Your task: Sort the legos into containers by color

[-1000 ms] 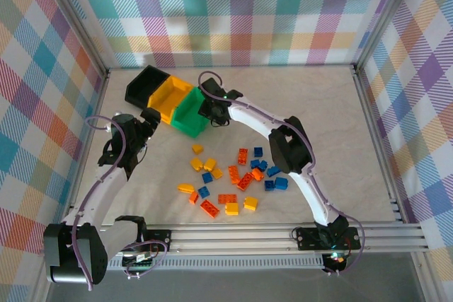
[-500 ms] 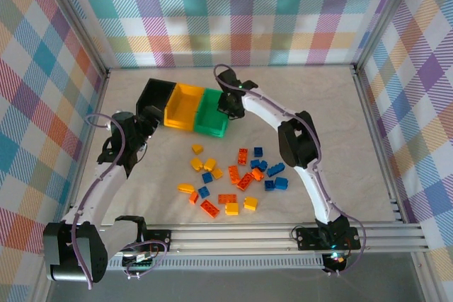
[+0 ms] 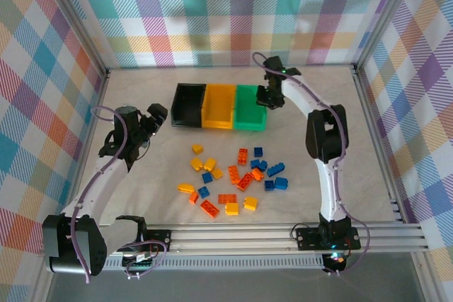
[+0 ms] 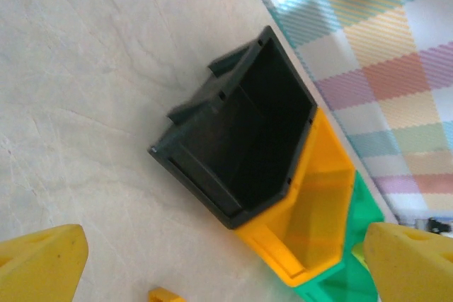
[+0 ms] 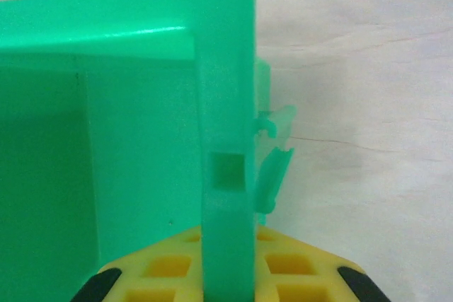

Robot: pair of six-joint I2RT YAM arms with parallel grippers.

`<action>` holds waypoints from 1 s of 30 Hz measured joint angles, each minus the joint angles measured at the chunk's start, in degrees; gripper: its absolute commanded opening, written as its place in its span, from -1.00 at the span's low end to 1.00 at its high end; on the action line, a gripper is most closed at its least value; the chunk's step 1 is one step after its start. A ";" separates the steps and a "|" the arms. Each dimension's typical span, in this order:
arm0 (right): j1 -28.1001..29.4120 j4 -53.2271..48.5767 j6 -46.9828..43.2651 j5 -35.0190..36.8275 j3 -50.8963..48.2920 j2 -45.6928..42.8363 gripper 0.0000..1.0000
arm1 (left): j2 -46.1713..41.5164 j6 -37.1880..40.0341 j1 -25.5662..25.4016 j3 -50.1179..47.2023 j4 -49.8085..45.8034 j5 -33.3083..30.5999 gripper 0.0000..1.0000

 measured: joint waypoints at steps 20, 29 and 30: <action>-3.10 8.59 -10.21 -6.51 -25.07 -13.42 -0.69 | 1.55 1.64 -1.49 0.70 -1.70 0.20 1.00; -3.10 11.69 -7.67 -5.35 -29.66 -19.69 0.23 | 2.08 3.04 -2.89 1.44 -2.36 0.17 1.00; -3.10 12.52 -6.78 -5.20 -30.67 -21.55 0.26 | 2.08 3.13 -3.19 1.75 -2.78 0.17 1.00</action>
